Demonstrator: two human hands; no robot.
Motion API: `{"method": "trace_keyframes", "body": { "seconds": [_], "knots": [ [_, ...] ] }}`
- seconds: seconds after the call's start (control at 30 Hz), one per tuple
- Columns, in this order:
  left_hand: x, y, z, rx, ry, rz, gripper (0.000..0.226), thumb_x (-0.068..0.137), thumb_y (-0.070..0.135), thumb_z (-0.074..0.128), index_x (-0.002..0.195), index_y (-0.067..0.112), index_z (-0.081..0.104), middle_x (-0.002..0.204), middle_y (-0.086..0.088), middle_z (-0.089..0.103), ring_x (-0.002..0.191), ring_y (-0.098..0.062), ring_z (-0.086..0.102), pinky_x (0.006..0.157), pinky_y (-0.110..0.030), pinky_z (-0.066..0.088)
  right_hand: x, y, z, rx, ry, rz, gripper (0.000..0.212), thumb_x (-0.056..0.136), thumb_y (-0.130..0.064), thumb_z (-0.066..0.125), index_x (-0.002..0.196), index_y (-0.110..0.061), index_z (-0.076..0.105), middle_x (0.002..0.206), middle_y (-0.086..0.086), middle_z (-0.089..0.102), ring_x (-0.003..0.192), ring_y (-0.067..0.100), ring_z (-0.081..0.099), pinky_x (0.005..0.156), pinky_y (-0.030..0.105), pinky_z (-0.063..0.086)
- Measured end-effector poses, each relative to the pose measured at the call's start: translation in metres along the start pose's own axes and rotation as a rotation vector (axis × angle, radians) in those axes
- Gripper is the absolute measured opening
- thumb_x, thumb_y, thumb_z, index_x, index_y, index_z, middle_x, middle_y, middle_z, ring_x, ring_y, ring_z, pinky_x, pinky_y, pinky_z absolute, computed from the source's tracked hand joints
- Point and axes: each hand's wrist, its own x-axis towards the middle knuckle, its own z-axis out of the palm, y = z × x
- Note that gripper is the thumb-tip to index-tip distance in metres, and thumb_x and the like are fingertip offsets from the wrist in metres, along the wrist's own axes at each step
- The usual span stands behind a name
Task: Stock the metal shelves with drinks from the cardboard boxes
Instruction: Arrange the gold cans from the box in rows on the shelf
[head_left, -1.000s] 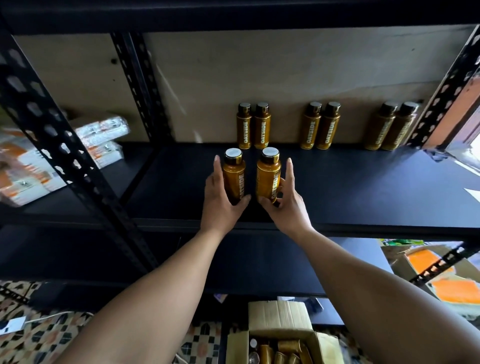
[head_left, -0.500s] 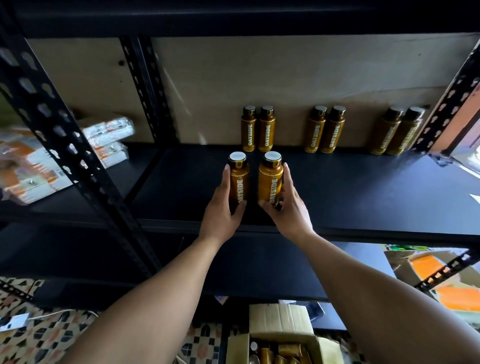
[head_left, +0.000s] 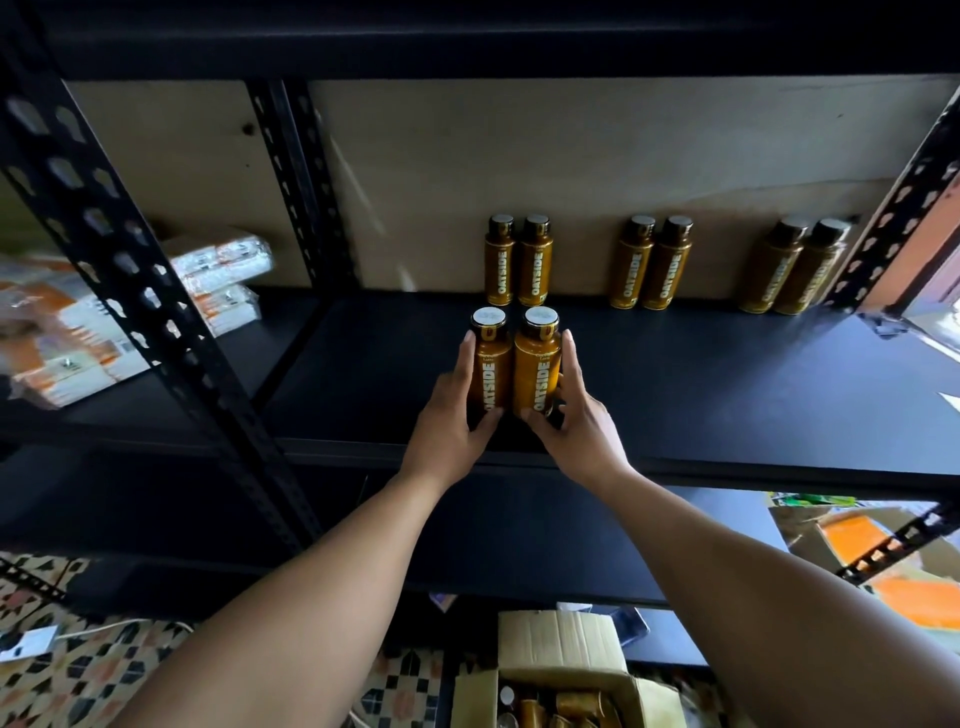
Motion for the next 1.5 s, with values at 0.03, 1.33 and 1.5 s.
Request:
{"method": "trace_keyframes", "body": {
  "seconds": [0.03,1.33,1.5],
  "knots": [
    [0.000,0.000,0.000,0.011,0.001,0.009,0.107,0.097,0.035,0.065,0.142,0.061,-0.029,0.155,-0.009,0.035,0.137,-0.023,0.045,0.098,-0.032,0.042,0.000,0.000,0.000,-0.007,-0.003,-0.002,0.109,0.096,-0.037,0.069,0.146,-0.064,-0.024,0.155,-0.005,0.049,0.132,0.022,0.057,0.103,0.045,0.052],
    [0.077,-0.121,-0.084,0.135,0.057,-0.091,0.099,0.101,0.036,0.057,0.148,0.053,-0.028,0.161,-0.003,0.036,0.133,-0.027,0.052,0.100,-0.049,0.050,0.120,-0.065,0.128,-0.035,0.017,-0.026,0.105,0.096,-0.031,0.071,0.152,-0.055,-0.015,0.139,-0.006,0.064,0.112,0.020,0.069,0.094,0.035,0.053],
    [0.101,-0.135,-0.072,0.181,0.114,-0.108,0.100,0.100,0.038,0.057,0.142,0.059,-0.032,0.154,-0.003,0.045,0.125,-0.027,0.059,0.096,-0.052,0.051,0.151,-0.049,0.135,-0.037,0.034,-0.060,0.106,0.094,-0.032,0.072,0.153,-0.054,-0.013,0.128,-0.007,0.069,0.104,0.019,0.071,0.087,0.035,0.053]
  ]
}}
